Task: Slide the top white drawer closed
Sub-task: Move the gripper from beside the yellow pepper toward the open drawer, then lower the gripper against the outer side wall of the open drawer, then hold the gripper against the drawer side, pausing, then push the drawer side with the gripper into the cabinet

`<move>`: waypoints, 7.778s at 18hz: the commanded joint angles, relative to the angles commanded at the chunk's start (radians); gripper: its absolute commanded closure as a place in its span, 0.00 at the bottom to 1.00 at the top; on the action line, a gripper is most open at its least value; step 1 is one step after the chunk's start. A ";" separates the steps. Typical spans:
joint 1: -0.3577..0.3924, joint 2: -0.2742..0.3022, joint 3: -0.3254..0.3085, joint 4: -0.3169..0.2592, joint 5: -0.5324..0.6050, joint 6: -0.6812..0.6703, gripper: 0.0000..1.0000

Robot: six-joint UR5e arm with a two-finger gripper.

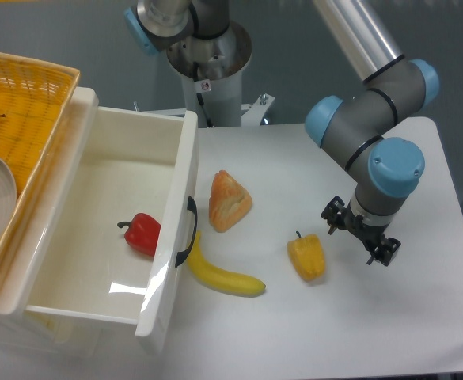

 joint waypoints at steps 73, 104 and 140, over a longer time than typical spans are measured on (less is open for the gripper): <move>-0.227 0.245 -0.061 -0.281 -0.522 -0.825 0.91; -0.253 0.221 -0.074 -0.281 -0.535 -0.818 0.90; -0.373 0.241 -0.077 -0.287 -0.535 -0.868 0.88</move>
